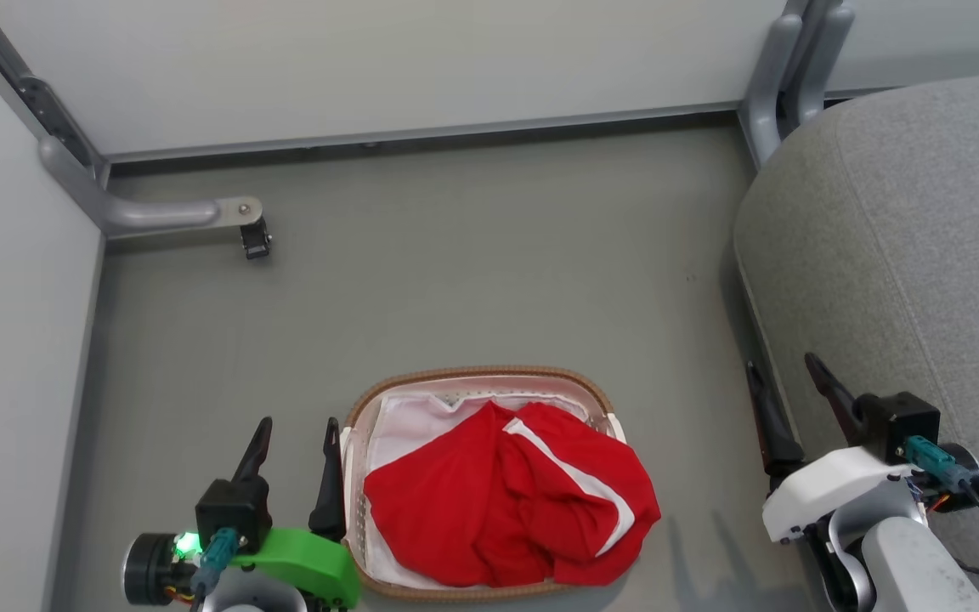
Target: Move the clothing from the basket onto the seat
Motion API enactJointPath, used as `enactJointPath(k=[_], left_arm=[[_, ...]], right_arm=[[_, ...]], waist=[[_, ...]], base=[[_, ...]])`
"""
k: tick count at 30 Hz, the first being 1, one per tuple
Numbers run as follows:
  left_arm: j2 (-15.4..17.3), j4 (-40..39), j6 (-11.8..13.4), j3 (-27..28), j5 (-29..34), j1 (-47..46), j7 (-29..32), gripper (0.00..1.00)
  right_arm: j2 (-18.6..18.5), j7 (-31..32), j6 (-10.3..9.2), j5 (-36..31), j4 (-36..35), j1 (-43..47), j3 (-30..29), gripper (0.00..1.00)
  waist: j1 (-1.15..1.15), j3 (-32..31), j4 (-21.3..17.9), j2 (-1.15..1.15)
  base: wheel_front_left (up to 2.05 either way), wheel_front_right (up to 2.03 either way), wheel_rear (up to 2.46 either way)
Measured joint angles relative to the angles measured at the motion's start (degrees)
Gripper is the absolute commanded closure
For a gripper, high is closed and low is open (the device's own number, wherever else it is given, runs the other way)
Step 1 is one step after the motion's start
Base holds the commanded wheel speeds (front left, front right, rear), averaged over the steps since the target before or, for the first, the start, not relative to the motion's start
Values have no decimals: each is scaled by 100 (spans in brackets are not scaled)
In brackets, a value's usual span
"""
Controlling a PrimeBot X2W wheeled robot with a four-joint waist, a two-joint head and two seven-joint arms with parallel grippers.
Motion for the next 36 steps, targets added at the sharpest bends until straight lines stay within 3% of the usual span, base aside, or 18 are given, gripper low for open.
enactJointPath(k=[20,36], left_arm=[[-151,649,-238,-601,773,-1523,-203,0],[-158,1293,-403,-1012,765,-2153,-221,0]], right_arm=[[8,-218,0,-912,-510,-928,-10,0],[109,-222,0,-931,-660,-1296,151,0]], waist=[[1,1806,-283,0],[0,2654,-676,0]], base=[[0,0,0],[0,0,0]])
